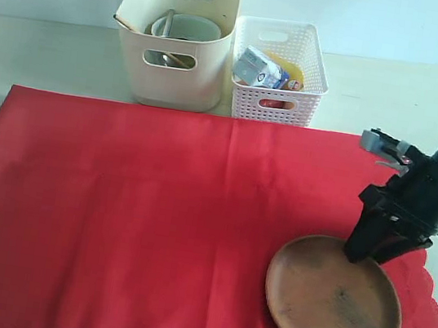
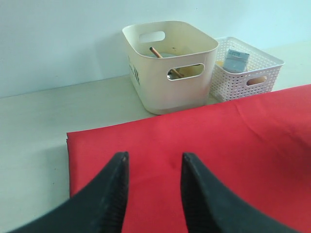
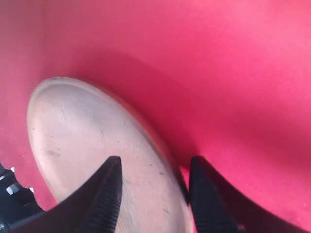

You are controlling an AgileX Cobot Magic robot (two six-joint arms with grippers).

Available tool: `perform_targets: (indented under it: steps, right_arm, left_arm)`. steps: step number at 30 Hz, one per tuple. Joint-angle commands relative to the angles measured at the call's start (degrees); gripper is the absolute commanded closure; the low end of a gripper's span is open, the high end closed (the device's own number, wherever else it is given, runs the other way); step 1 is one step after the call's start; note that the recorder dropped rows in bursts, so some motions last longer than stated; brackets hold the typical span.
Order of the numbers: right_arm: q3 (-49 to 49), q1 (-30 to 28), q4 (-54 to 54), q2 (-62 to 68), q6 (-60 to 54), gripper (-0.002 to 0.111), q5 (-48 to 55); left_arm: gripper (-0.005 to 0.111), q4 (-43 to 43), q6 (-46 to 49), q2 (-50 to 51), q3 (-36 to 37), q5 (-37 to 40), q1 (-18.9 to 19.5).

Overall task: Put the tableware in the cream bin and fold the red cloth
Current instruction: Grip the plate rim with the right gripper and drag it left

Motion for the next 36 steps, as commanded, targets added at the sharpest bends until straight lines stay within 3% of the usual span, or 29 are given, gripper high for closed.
perform_targets:
  steps: [1, 14, 25, 36]
  right_arm:
    - [0.13, -0.12, 1.13, 0.14, -1.91, 0.069, 0.65]
    - [0.13, -0.12, -2.93, 0.14, -1.35, 0.067, -4.03]
    - [0.13, 0.19, -2.34, 1.54, 0.09, 0.108, -3.86]
    - [0.13, 0.19, 4.67, -6.19, 0.02, 0.108, -2.27]
  left_arm:
    - [0.07, 0.06, -0.39, 0.15, 0.15, -0.38, -0.09]
    - [0.07, 0.06, -0.39, 0.15, 0.15, -0.5, -0.09]
    - [0.07, 0.06, -0.39, 0.15, 0.15, -0.5, -0.09]
    - [0.07, 0.06, -0.39, 0.15, 0.15, -0.5, -0.09]
